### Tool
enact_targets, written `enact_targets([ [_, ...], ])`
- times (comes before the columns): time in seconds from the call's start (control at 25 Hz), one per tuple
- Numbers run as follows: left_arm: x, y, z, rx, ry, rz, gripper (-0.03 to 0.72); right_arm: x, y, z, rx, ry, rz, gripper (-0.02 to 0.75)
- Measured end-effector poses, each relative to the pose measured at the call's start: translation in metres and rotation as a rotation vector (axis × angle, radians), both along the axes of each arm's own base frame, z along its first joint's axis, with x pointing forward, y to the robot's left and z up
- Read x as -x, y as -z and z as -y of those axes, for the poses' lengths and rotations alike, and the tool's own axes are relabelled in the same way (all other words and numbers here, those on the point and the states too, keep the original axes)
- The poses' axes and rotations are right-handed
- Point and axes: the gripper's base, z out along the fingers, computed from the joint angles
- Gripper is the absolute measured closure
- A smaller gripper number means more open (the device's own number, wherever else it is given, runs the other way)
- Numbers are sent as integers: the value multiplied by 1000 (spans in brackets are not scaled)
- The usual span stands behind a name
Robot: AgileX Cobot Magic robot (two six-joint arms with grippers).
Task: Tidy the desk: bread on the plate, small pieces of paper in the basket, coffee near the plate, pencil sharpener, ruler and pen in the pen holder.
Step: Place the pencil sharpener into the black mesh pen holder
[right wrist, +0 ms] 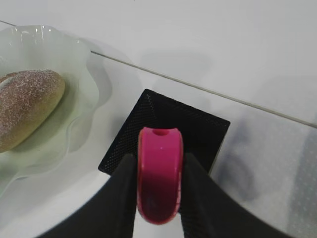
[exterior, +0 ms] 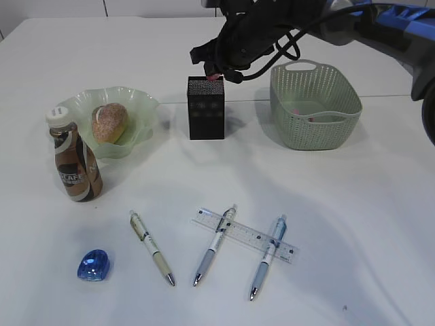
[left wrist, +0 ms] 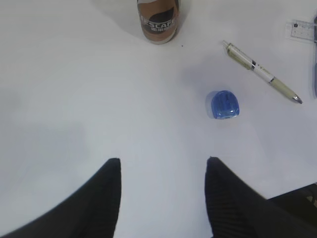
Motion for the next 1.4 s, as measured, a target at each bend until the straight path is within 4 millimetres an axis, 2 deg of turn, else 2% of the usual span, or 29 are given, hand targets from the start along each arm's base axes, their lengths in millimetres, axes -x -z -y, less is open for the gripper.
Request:
enact_targets([
  [0.88, -1, -1, 0, 3, 0, 13, 300, -6, 20, -1, 11, 6, -7, 527],
  [1.4, -1, -1, 0, 3, 0, 14, 300, -9, 19, 0, 23, 11, 41, 527],
])
